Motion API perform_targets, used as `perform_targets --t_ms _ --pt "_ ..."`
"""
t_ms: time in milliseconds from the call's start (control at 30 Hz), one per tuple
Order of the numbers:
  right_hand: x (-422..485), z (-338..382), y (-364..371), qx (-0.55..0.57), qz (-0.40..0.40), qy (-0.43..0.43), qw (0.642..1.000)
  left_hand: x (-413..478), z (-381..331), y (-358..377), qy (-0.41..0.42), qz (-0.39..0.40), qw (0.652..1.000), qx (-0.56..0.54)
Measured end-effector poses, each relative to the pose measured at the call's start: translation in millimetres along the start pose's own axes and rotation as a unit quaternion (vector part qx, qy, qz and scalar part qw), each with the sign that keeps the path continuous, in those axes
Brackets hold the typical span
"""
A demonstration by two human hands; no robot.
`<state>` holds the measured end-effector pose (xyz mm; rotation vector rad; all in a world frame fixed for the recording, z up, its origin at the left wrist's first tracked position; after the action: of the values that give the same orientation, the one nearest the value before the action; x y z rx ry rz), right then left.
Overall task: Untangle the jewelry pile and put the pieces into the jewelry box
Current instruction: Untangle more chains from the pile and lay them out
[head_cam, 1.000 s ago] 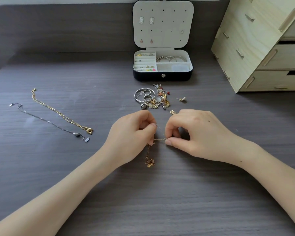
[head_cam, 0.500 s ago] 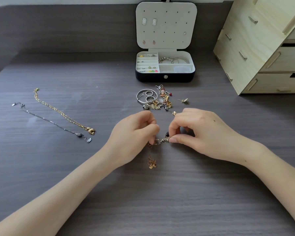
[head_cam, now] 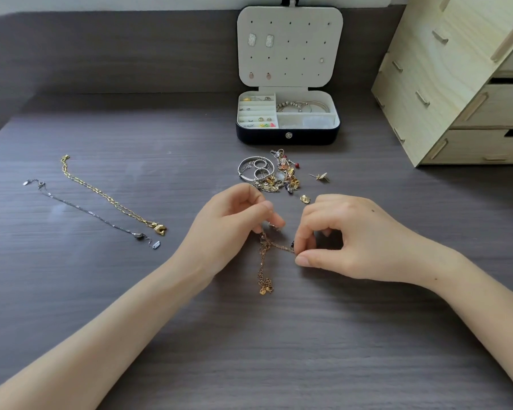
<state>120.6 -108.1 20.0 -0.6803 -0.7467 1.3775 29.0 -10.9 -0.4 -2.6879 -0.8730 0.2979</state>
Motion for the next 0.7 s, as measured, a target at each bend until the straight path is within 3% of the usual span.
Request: perform_targets --t_ms 167,400,567,700 --pt "-0.3 -3.4 0.8 -0.009 -0.018 0.008 1.000 4.3 3.3 -1.4 0.006 -0.013 0.998 0.056" --pt "2.1 -7.6 -6.2 -0.023 -0.121 0.029 0.992 8.1 -1.1 -0.4 0.056 0.012 0.984 0.169" --pt "4.3 -10.4 -1.2 -0.047 -0.105 0.040 0.993 3.8 -6.5 -10.6 0.133 -0.018 0.966 0.219" --pt "0.5 -11.6 -4.4 -0.068 -0.055 0.058 0.994 -2.2 -8.1 -15.5 0.184 -0.030 0.925 0.332"
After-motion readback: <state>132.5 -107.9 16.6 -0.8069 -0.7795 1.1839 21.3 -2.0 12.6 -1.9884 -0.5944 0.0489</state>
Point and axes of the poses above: each hand's wrist, its own x-axis towards the middle knuckle, its own y-axis out of the palm, z = x × y, the point moved 7 cm from there along x, towards the middle knuckle, and after that the axes turned 7 degrees about x, right-handed, at the moved point
